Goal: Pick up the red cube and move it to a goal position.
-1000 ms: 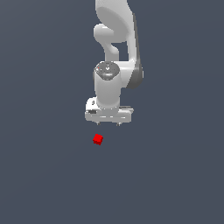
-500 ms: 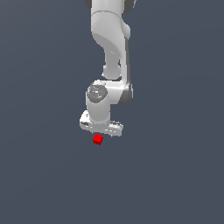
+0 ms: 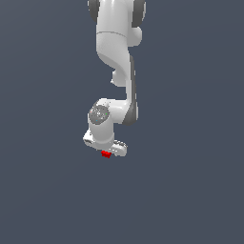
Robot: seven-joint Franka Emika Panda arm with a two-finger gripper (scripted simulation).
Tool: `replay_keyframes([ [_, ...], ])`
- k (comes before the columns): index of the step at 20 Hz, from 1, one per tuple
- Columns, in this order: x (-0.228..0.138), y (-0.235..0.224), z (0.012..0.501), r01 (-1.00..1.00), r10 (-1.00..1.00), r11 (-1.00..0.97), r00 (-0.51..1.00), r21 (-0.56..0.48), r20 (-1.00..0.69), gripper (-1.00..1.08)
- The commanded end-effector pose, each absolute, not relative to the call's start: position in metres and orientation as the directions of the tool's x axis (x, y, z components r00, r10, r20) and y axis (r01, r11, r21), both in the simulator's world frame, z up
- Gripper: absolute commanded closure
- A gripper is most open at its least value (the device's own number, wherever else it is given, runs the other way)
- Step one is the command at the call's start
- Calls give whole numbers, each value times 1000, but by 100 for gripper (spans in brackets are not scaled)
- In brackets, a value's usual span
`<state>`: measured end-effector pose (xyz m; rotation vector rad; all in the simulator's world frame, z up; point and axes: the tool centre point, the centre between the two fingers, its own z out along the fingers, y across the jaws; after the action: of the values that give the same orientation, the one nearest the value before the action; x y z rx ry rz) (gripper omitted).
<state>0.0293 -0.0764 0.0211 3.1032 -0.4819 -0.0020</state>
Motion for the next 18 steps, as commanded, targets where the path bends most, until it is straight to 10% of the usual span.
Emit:
replay_keyframes([
  [1,31,-79,17,-314,-314,-949,949,0,0,-92],
  [9,31,-77,20,-307,-307,-952,952,0,0,-92],
  [10,31,-77,20,-307,-307,-952,952,0,0,108],
  [18,31,-77,20,-307,-307,-952,952,0,0,108],
])
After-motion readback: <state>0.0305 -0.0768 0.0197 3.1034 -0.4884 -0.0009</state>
